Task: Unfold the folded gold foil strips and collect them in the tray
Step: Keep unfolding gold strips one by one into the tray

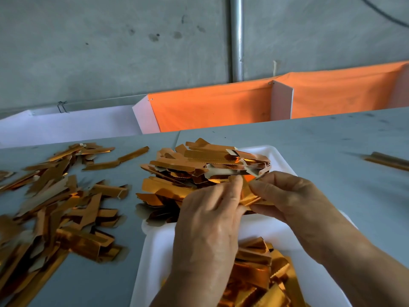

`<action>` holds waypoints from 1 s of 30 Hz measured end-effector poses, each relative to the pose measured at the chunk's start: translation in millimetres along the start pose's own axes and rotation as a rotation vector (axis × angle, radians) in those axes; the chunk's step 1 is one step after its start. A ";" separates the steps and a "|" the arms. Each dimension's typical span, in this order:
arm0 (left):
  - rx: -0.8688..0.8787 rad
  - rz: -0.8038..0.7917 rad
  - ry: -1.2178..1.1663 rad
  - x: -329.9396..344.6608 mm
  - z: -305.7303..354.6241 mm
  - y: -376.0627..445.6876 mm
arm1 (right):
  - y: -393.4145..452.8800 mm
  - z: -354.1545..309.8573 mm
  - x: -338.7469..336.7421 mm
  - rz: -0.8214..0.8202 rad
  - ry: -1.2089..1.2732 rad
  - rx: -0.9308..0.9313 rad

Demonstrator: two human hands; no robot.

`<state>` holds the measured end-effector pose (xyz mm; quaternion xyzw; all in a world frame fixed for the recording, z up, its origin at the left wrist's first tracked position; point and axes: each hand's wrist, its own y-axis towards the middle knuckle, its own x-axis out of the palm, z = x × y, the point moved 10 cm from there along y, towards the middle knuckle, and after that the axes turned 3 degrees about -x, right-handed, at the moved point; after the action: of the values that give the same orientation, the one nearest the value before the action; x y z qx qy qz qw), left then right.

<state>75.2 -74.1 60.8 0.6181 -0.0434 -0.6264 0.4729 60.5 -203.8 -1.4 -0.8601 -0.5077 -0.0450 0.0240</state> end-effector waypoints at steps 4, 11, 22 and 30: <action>0.099 -0.029 0.162 16.6 13.8 -3.7 | -2.1 1.5 -4.0 0.034 0.189 0.021; 0.041 -0.059 0.178 15.1 1.6 -1.4 | -7.5 3.3 9.6 -0.032 0.191 0.042; -0.046 -0.209 -0.146 24.9 -6.6 -7.5 | -6.9 -10.8 -5.0 -0.041 0.004 0.014; -0.030 -0.250 -0.279 26.0 -6.0 -11.0 | -7.2 -10.6 8.4 -0.189 0.299 0.069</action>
<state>79.7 -81.7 33.3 0.5187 -0.0220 -0.7606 0.3899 57.7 -193.9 10.0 -0.7911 -0.5780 -0.1571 0.1242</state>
